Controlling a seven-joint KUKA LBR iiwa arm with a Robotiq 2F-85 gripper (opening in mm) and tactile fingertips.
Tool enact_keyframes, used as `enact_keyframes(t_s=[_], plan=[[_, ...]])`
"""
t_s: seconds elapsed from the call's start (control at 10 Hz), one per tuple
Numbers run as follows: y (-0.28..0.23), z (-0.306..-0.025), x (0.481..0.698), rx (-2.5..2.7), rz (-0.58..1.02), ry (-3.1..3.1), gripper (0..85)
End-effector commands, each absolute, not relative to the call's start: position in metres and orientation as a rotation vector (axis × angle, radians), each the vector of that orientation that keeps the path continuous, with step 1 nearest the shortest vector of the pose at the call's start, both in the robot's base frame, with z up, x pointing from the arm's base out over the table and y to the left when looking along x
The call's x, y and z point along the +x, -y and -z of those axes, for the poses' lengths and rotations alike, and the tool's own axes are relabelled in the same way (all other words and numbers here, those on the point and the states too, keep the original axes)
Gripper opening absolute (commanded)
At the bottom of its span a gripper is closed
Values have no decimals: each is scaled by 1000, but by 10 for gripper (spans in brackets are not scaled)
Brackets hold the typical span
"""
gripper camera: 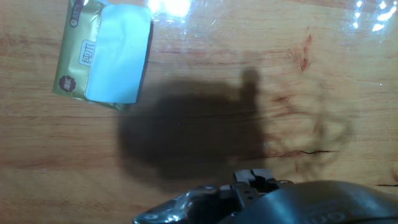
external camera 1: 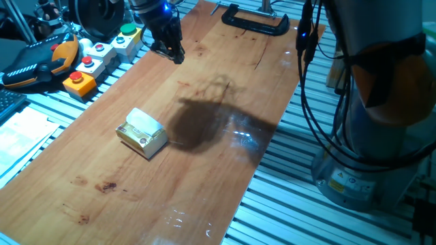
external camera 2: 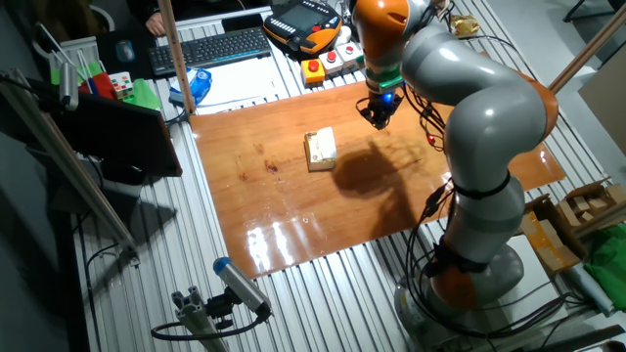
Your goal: Pull out a napkin
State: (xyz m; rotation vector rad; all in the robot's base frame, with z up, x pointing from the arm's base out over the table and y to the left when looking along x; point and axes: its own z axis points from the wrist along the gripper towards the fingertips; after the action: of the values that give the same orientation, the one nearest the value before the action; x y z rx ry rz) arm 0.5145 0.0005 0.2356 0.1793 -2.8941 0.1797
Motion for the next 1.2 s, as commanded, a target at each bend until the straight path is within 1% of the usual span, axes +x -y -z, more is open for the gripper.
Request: enact_keyframes(t_s=[0.0, 0.4, 0.5, 0.8, 0.9, 1.0, 1.1], plan=[[0, -236, 514, 179, -180, 2894, 10], [0, -236, 514, 182, -170, 2903, 10], [0, -236, 514, 176, -166, 3017, 7], [0, -236, 514, 32, -66, 3092, 7], [0, -236, 514, 124, -17, 3105, 7], [0, -236, 514, 157, 97, 3069, 7], [0, -236, 514, 140, 155, 3078, 7]])
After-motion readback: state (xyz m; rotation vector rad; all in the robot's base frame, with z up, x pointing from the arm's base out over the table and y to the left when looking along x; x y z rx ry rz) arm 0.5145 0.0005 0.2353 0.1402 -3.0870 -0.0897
